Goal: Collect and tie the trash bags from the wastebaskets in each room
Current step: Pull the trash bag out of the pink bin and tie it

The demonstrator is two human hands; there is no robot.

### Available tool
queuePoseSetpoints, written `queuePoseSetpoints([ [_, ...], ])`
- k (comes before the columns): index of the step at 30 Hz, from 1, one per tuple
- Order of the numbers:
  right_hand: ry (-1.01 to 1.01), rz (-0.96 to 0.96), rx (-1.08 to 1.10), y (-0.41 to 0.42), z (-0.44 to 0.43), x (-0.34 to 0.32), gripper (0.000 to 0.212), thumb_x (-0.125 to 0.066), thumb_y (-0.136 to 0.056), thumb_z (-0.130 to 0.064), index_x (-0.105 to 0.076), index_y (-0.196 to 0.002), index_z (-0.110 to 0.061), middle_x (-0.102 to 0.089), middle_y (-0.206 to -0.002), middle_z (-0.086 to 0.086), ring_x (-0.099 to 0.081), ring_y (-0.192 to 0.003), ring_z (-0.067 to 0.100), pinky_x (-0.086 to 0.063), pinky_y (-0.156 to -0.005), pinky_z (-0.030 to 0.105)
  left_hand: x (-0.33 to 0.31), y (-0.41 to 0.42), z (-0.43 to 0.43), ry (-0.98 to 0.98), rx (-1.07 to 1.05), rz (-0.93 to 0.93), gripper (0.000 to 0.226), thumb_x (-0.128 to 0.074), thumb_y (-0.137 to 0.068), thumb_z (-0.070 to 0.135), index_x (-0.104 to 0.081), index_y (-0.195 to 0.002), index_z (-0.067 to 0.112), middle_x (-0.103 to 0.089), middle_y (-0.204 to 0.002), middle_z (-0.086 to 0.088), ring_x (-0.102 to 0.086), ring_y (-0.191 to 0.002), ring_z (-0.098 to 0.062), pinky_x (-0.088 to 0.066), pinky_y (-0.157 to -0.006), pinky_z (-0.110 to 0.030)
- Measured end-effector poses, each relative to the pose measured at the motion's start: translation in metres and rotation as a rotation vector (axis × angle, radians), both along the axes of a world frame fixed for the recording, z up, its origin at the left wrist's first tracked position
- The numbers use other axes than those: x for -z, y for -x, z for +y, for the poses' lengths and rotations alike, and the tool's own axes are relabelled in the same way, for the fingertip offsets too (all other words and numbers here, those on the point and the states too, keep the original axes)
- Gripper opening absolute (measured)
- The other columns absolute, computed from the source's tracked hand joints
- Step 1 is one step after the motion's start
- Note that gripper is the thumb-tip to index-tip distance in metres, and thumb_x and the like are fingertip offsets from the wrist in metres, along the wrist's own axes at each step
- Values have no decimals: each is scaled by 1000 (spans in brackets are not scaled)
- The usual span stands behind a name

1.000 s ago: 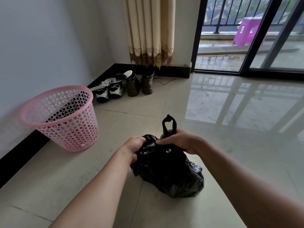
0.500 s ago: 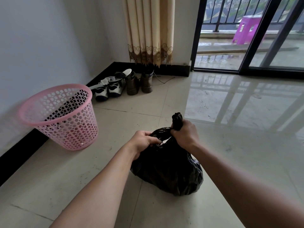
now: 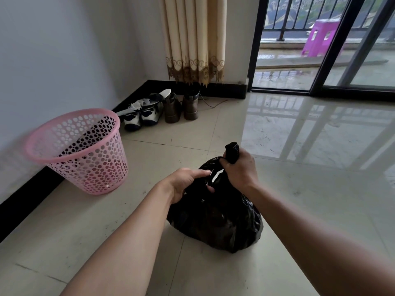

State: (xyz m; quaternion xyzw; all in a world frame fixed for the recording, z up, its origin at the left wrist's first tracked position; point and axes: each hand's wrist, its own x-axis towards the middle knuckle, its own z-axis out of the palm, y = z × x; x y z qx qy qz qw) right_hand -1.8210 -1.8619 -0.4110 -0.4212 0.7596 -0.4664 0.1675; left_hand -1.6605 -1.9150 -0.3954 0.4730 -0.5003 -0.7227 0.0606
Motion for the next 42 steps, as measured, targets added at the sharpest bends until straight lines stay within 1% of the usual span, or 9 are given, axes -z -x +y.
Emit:
queuePoseSetpoints([
  [7, 4, -273, -103, -10, -1, -10, 25, -71, -77, -4, -63, -66, -25, -66, -73, 2, -64, -76, 21, -55, -80, 41, -1, 8, -4, -91, -420, 208, 22, -38, -92, 23, -55, -95, 9, -42, -60, -2, -30, -42, -15, -28, -39, -19],
  [10, 26, -379, -126, -13, 0, -13, 23, -69, -77, 1, -67, -72, -21, -67, -77, 6, -64, -78, 21, -55, -82, 41, 0, 13, -2, 27, -549, 236, 28, -43, -92, 3, -61, -113, 9, -56, -66, -4, -51, -42, -13, -43, -37, -19],
  [14, 76, -568, -168, -15, 3, -20, 18, -69, -79, 9, -69, -86, -8, -67, -80, 10, -63, -80, 22, -55, -82, 37, 7, 16, -1, 122, -626, 286, 30, -53, -88, -10, -62, -109, 8, -69, -105, -17, -70, -68, -21, -58, -56, -28],
  [19, 87, -773, -241, -15, 8, -24, 18, -63, -83, 12, -66, -86, -5, -64, -79, 13, -63, -77, 23, -54, -76, 32, 23, 18, -5, 390, -638, 94, 30, -62, -83, -3, -67, -102, 20, -70, -109, -9, -70, -97, -26, -56, -91, -42],
  [22, 73, -913, -238, -8, 8, -24, 17, -61, -85, 10, -65, -89, -6, -65, -82, 15, -65, -72, 23, -56, -64, 31, 27, 16, -6, 402, -600, 22, 18, -68, -84, 11, -70, -101, 17, -74, -98, -7, -73, -86, -22, -60, -83, -38],
  [25, 64, -1007, -231, 1, 8, -22, 17, -61, -86, 7, -66, -92, -8, -68, -85, 14, -68, -71, 22, -57, -58, 30, 27, 12, -1, 285, -525, 20, 16, -71, -81, 7, -70, -97, 8, -73, -69, -7, -67, -51, -15, -54, -49, -25],
  [33, 26, -1161, -277, 6, 6, -16, 18, -59, -88, 4, -69, -93, -10, -73, -81, 10, -71, -74, 21, -59, -64, 33, 23, 12, 10, 234, -347, 68, 9, -65, -86, 3, -64, -80, 8, -59, -45, 0, -49, -32, -8, -39, -34, -15],
  [38, -6, -1073, -157, 4, 4, -22, 27, -52, -98, -26, -71, -99, -6, -68, -94, 16, -66, -86, 30, -53, -87, 47, 17, 13, 0, 398, -700, 77, 14, -59, -88, 6, -59, -75, 11, -62, -74, -11, -59, -66, -24, -53, -67, -35],
  [42, -2, -1042, -76, -2, 3, -24, 44, -42, -102, -39, -69, -98, -5, -70, -94, 19, -69, -82, 31, -56, -80, 47, -7, 13, -12, 540, -852, 185, 14, -55, -88, 4, -53, -77, 13, -66, -70, -3, -62, -57, -12, -50, -58, -25],
])
